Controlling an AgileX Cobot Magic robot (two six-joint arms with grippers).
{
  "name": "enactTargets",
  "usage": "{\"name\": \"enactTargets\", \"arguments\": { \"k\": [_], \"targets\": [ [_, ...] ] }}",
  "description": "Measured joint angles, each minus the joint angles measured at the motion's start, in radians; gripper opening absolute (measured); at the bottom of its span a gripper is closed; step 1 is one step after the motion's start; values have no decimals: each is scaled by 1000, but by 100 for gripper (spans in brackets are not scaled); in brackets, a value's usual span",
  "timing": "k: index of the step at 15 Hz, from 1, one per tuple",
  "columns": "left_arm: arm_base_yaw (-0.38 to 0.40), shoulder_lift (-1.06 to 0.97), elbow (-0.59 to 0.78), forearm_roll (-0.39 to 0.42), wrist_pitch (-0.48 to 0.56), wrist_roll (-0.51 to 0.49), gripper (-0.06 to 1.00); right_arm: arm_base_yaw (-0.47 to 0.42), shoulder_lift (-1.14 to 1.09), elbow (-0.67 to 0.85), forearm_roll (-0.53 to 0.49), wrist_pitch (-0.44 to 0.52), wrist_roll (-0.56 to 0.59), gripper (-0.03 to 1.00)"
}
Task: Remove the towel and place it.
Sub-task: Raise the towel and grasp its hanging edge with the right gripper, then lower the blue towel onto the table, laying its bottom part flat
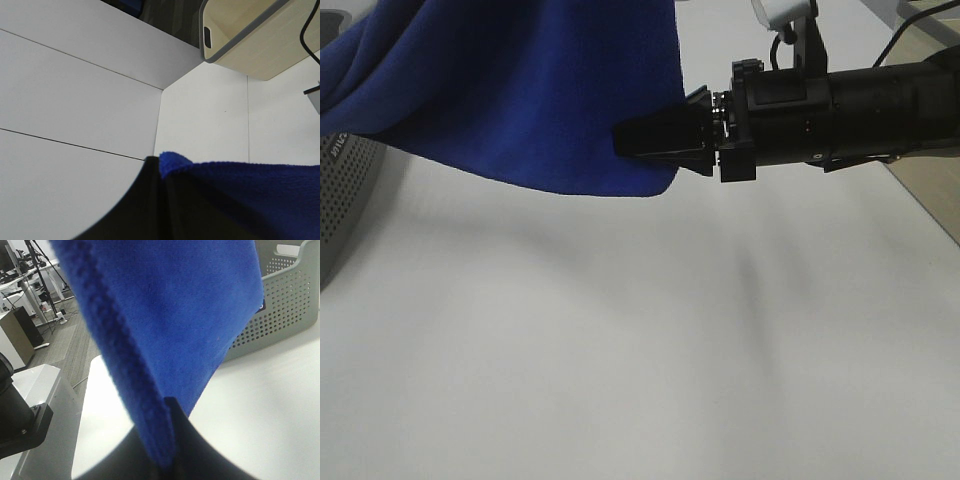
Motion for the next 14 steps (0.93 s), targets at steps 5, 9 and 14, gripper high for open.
{"name": "enactTargets", "arguments": {
  "k": [5,9,14],
  "targets": [
    [0,37,0,-5,-1,0,0,0,-20,0,-59,-91,312,2],
    [0,90,0,-9,-26,-2,0,0,-173,-81,-392,-277,684,2],
    [0,124,0,-22,-199,-99,0,0,-266,-352,-1035,-273,1253,2]
  ]
}}
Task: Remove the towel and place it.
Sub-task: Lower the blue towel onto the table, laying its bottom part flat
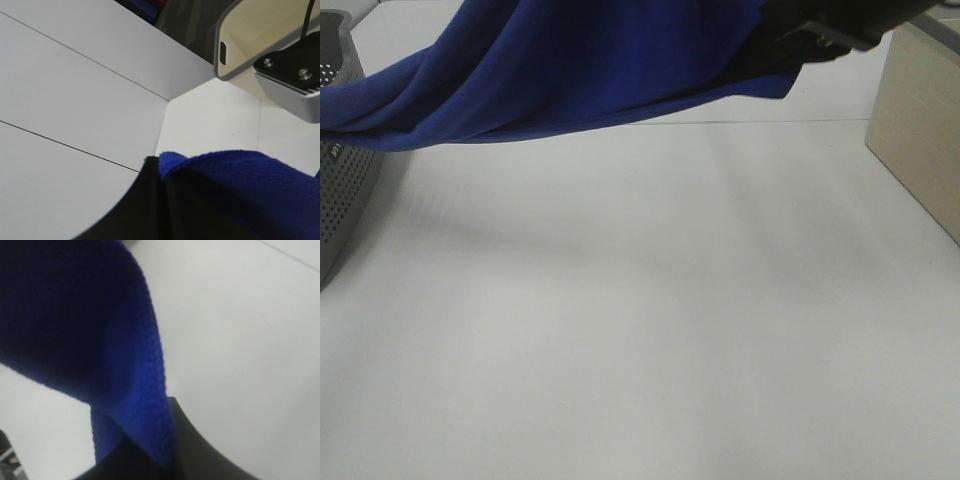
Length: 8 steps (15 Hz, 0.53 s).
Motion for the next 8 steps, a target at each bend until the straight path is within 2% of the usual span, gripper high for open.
{"name": "enactTargets", "arguments": {
  "k": [1,3,5,8],
  "targets": [
    [0,9,0,0,-82,-2,0,0,-2,-102,-166,30,108,2],
    [0,18,0,0,-231,-4,0,0,-2,-239,-284,47,155,2],
    [0,22,0,0,-369,-4,0,0,-3,-350,-315,47,158,2],
    [0,23,0,0,-475,-4,0,0,-3,-452,-319,45,165,2]
  ]
}}
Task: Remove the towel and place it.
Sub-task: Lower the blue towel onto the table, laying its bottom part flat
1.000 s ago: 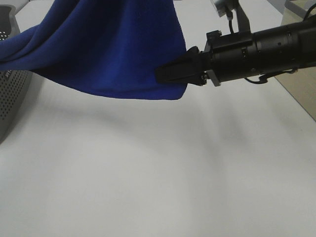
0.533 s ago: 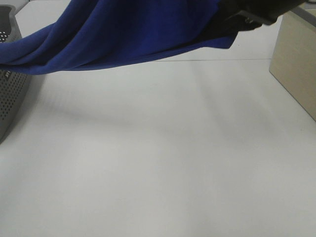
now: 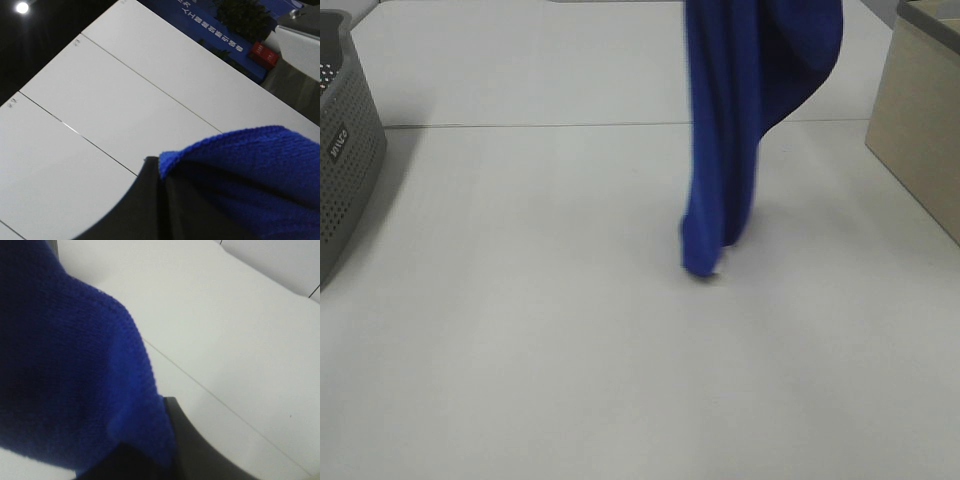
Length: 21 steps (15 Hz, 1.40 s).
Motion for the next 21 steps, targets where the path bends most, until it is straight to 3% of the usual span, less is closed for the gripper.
{"name": "enactTargets", "arguments": {
  "k": [4,6,11,15,19,21],
  "targets": [
    [35,0,0,-11,-74,0,0,0,0,-55,-72,-45,4,2],
    [92,1,0,-39,-75,-1,0,0,0,-56,-111,-128,7,2],
    [112,2,0,-39,-93,-1,0,0,0,-56,-115,-344,7,2],
    [167,36,0,-39,-211,-1,0,0,6,-56,-115,-454,7,2],
    [227,157,0,-39,-414,-2,0,0,106,-56,-115,-653,7,2],
    [267,210,-27,-39,-462,-52,0,0,156,-56,-107,-781,7,2]
  ]
}}
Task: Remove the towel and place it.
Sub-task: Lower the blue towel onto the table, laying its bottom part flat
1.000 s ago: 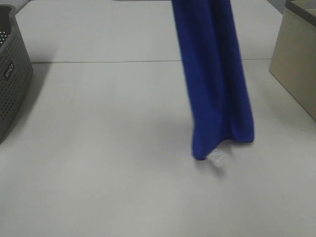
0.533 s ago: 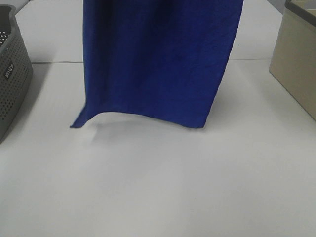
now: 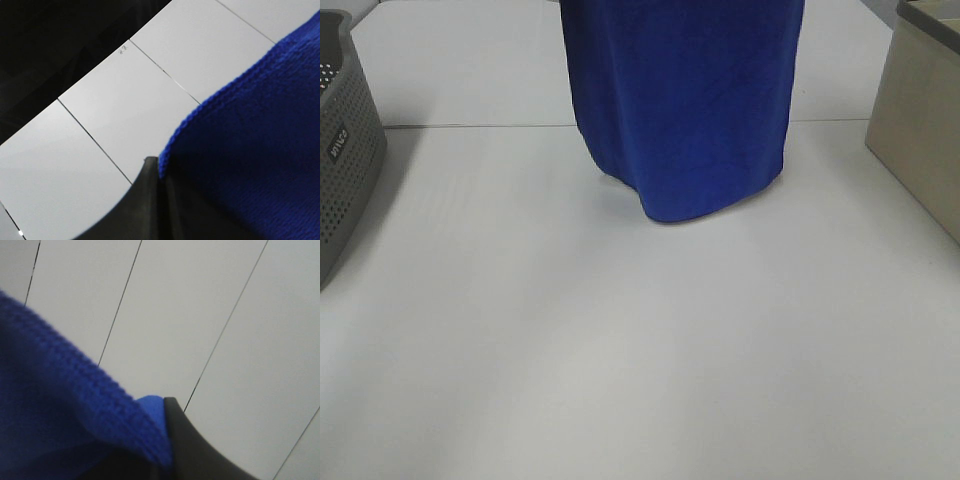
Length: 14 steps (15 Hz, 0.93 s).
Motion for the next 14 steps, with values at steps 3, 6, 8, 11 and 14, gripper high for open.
{"name": "enactTargets", "arguments": {
  "k": [3,6,8,11,14],
  "targets": [
    [48,103,-113,31,-3,-90,0,0,75,-13,38,-125,0,2],
    [84,242,-295,91,26,-161,0,0,204,-138,45,-150,4,2],
    [98,349,-461,106,53,-177,0,0,299,-276,46,-150,38,2],
    [120,447,-656,109,100,-204,0,0,370,-404,49,-150,64,2],
    [132,491,-736,140,146,-239,0,0,383,-416,53,-149,73,2]
  ]
}}
